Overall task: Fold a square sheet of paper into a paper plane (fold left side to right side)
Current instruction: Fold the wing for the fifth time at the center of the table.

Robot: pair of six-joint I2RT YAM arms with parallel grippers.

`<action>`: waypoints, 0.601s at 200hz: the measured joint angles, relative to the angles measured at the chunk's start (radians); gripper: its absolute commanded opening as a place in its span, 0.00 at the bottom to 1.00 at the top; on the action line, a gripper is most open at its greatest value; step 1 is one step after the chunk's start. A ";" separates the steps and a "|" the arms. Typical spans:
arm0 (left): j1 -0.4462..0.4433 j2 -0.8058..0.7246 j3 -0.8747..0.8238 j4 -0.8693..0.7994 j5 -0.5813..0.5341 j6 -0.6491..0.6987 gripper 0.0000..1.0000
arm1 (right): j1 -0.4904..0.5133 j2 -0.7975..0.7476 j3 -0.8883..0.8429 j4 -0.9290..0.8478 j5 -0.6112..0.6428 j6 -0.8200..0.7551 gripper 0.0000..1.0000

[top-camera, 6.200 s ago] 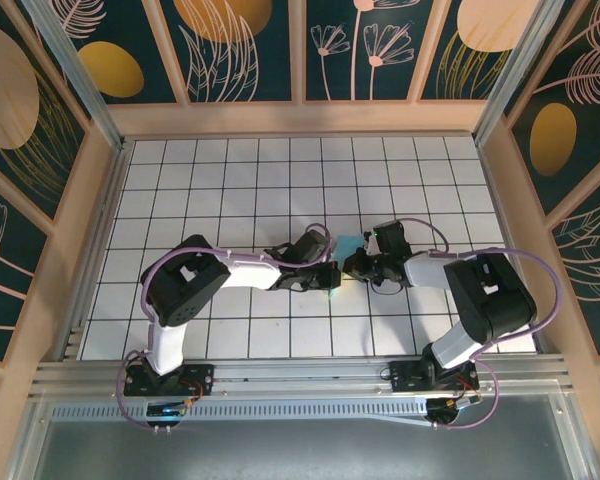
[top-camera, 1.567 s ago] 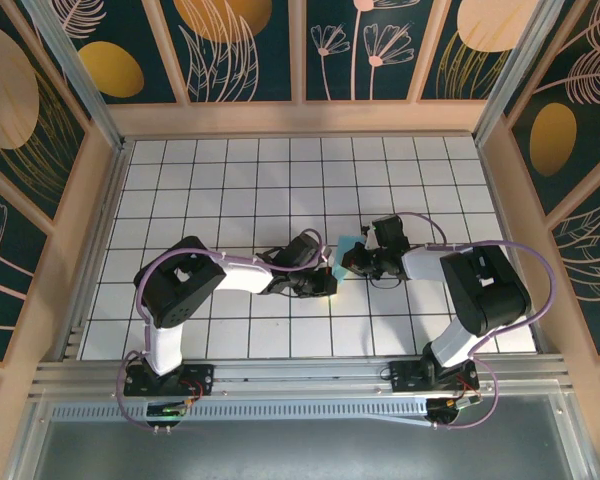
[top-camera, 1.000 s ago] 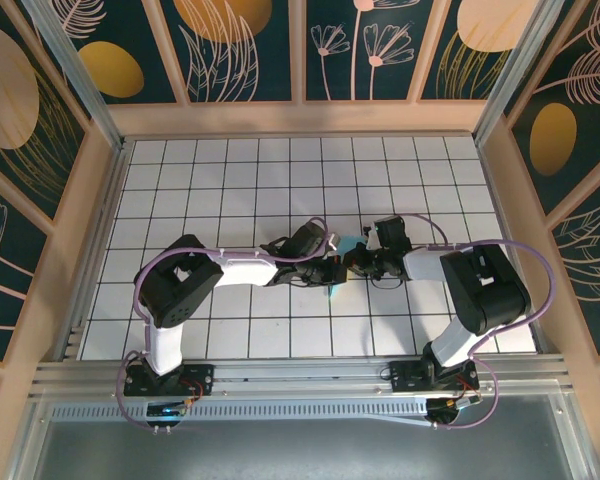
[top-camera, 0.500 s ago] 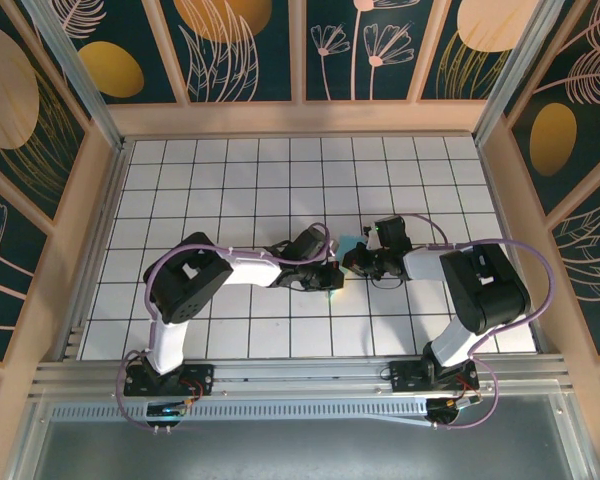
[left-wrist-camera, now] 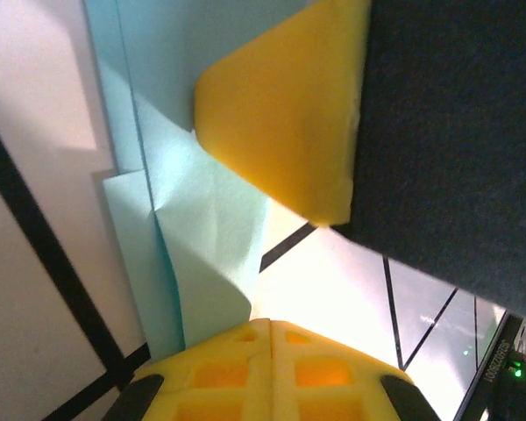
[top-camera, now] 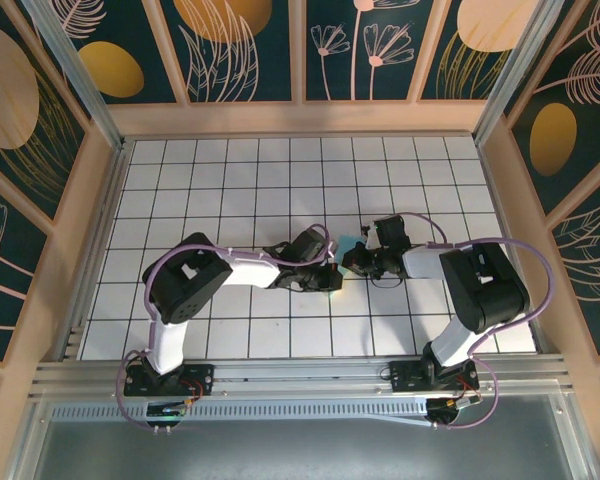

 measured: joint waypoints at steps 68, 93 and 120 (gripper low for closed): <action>0.013 -0.083 -0.074 -0.021 -0.024 0.006 0.03 | 0.000 0.002 0.005 -0.008 0.000 -0.001 0.00; 0.025 -0.117 -0.074 -0.024 -0.023 0.006 0.03 | 0.000 0.002 0.005 -0.008 0.000 -0.002 0.00; 0.029 -0.154 -0.101 0.003 -0.011 0.005 0.02 | 0.000 0.002 0.005 -0.008 0.000 -0.002 0.00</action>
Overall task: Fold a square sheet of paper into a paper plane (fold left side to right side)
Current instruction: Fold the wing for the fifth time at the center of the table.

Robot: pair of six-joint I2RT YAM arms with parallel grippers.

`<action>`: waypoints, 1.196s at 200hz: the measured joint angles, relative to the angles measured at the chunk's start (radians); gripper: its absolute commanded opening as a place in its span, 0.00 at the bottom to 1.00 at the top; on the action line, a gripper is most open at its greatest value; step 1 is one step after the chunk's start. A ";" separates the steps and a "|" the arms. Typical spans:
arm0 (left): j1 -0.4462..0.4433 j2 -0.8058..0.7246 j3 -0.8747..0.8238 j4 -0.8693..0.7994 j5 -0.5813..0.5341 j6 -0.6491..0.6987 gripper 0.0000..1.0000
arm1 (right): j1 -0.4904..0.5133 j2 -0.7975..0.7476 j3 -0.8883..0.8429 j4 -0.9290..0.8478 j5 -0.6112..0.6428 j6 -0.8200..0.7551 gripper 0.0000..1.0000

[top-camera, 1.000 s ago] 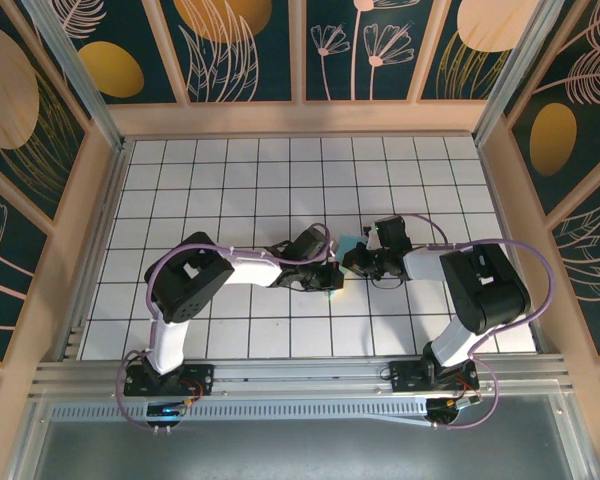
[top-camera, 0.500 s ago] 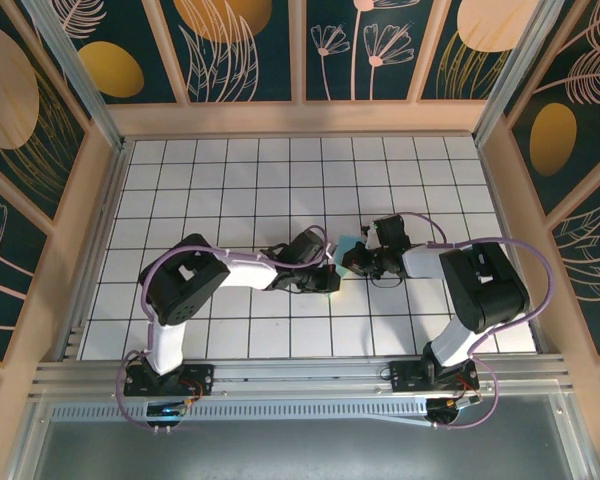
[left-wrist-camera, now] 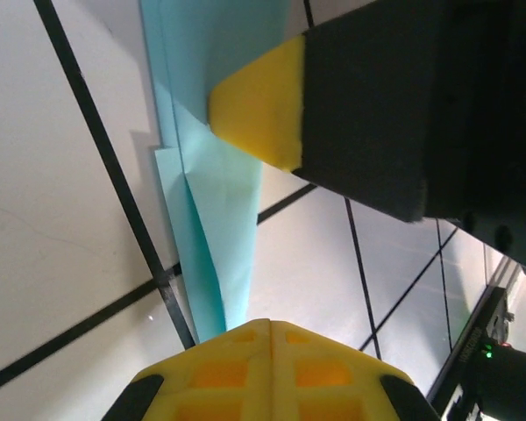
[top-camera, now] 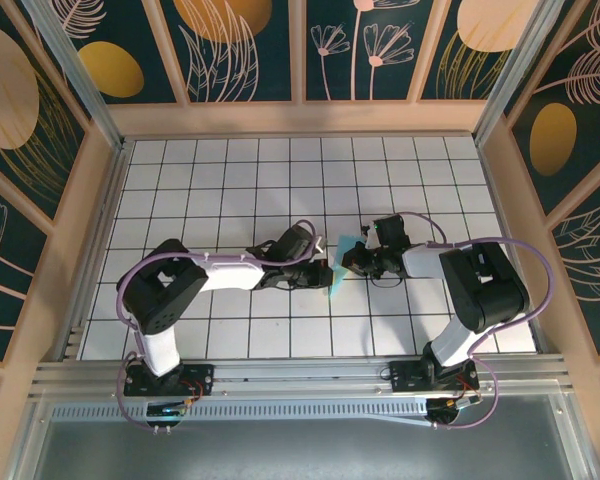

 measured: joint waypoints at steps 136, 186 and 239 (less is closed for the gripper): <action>-0.035 0.080 0.034 0.021 0.074 0.025 0.01 | 0.002 0.002 0.000 0.000 0.000 -0.006 0.00; -0.035 0.097 0.035 0.006 0.071 0.032 0.01 | 0.002 0.002 0.000 0.000 0.000 -0.006 0.00; -0.035 0.097 0.035 -0.003 0.049 0.043 0.01 | 0.002 0.003 0.003 -0.004 0.001 -0.007 0.00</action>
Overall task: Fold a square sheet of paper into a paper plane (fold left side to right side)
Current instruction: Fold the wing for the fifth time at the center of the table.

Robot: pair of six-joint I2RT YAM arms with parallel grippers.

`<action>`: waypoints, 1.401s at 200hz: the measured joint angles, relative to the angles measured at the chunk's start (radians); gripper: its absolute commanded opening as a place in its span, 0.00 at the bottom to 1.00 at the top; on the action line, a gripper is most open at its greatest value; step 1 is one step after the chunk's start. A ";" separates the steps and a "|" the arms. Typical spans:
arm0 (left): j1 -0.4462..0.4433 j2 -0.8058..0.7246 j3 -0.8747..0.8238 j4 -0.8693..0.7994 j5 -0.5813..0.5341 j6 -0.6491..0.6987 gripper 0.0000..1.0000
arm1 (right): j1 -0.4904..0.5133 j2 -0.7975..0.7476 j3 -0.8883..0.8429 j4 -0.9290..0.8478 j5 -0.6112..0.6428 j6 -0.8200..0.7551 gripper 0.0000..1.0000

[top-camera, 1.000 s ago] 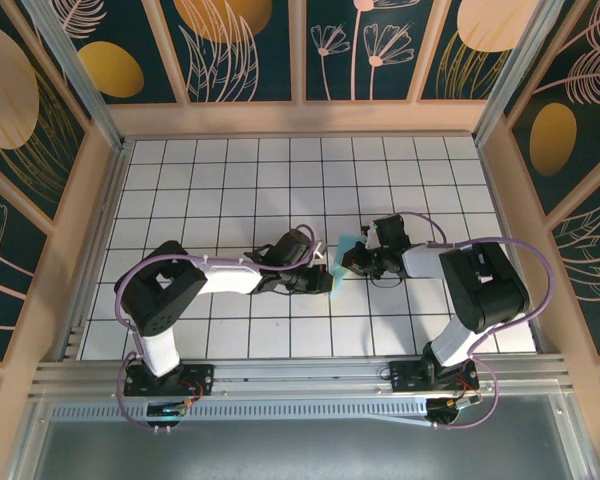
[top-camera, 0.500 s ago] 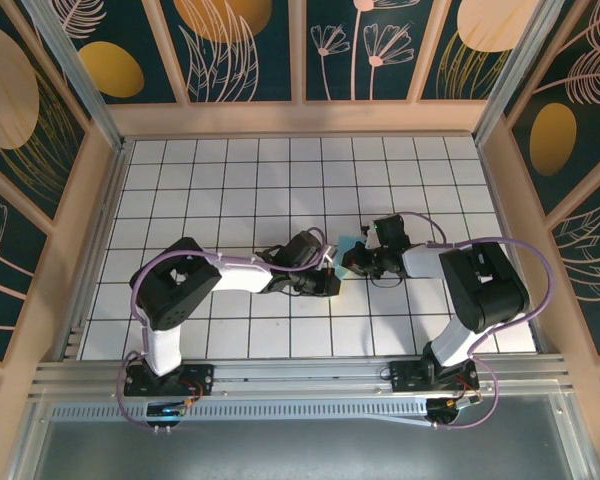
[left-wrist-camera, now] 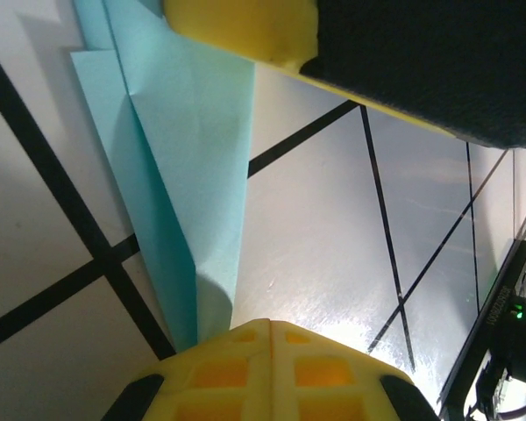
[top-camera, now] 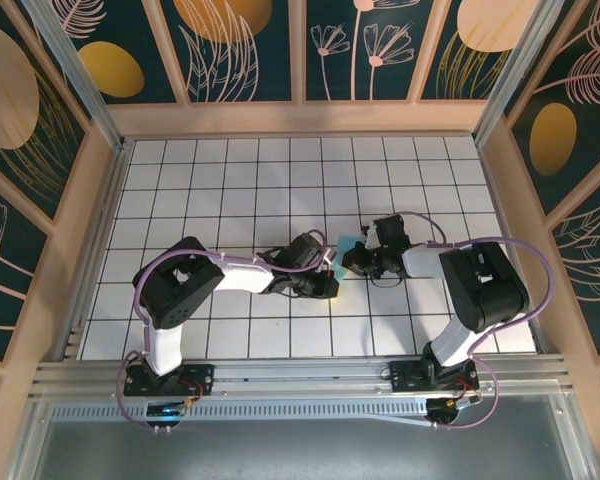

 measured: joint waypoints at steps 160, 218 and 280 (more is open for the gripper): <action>-0.006 0.000 -0.020 0.016 -0.005 0.000 0.02 | 0.002 0.008 0.012 -0.010 -0.001 -0.018 0.00; -0.013 -0.033 -0.080 0.059 -0.024 0.004 0.01 | 0.003 0.011 0.018 -0.018 -0.001 -0.018 0.00; -0.021 -0.134 -0.183 0.026 -0.035 0.003 0.01 | 0.003 0.011 0.020 -0.021 -0.001 -0.018 0.00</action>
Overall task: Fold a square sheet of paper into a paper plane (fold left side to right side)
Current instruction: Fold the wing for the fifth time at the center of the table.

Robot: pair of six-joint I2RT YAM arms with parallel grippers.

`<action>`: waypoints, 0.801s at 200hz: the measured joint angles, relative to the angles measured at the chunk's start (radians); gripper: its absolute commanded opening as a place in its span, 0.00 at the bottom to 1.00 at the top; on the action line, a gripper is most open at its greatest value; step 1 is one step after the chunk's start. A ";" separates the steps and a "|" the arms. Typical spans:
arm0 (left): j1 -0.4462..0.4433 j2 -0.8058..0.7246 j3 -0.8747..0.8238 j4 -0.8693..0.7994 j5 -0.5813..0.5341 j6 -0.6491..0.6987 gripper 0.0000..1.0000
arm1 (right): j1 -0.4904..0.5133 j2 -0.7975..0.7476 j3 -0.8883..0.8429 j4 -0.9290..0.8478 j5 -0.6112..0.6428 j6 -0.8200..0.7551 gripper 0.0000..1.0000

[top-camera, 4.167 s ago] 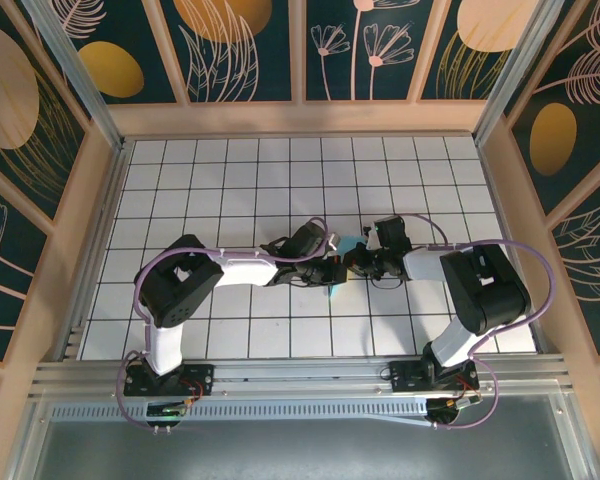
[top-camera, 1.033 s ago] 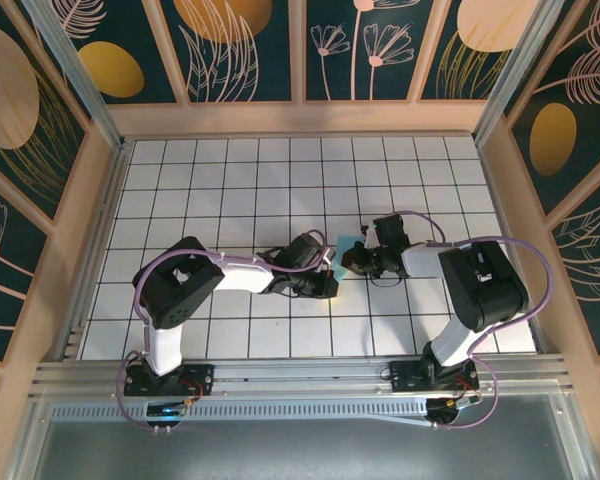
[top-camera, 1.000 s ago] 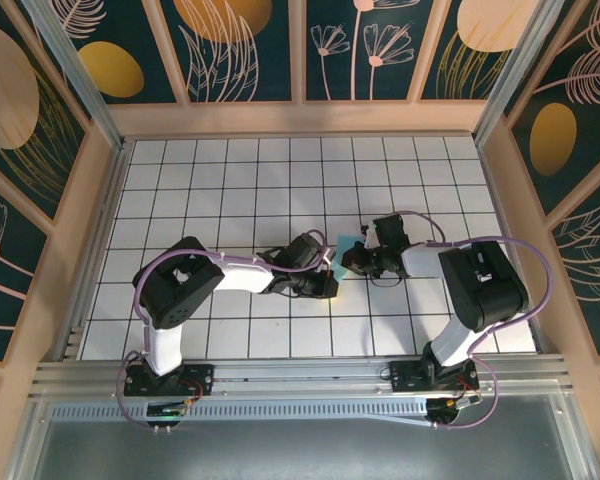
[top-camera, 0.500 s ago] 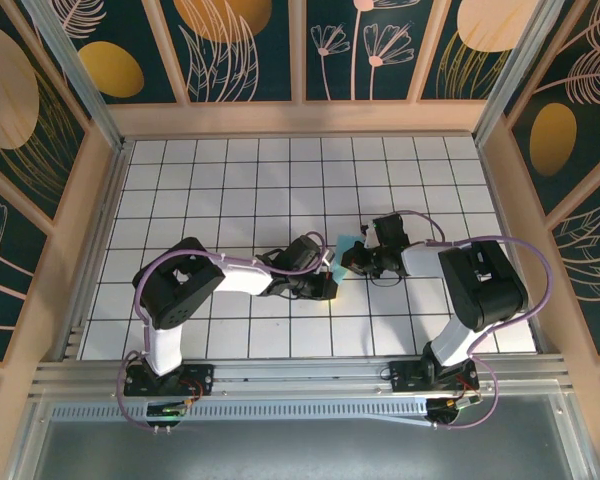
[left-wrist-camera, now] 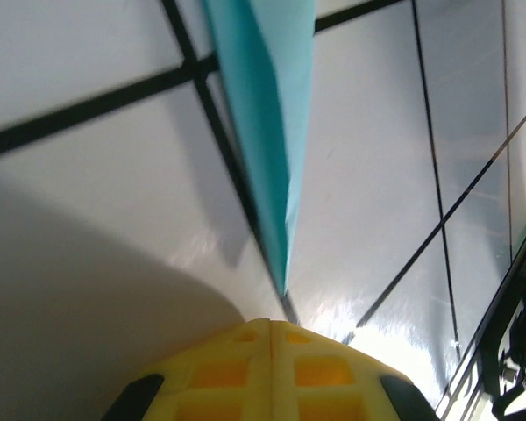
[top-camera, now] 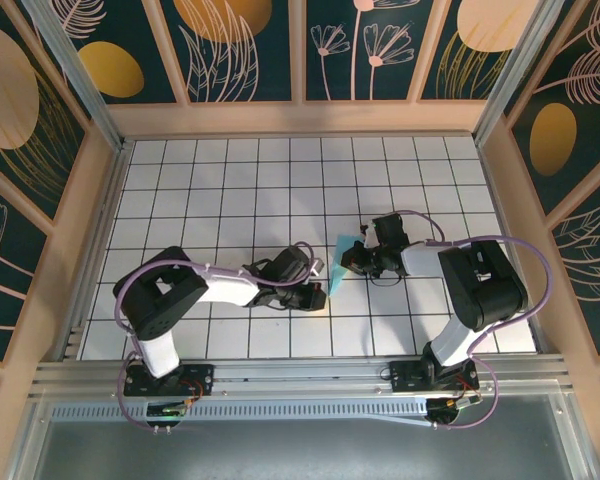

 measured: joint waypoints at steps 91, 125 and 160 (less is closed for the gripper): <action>0.011 0.014 0.138 -0.029 0.008 0.001 0.01 | 0.001 0.000 0.000 0.000 0.000 0.000 0.00; 0.033 0.091 0.178 -0.015 0.008 0.001 0.01 | 0.002 0.000 0.000 0.000 0.000 0.000 0.00; 0.045 0.161 0.249 -0.013 0.009 0.008 0.02 | 0.002 0.000 0.000 0.000 0.000 0.000 0.00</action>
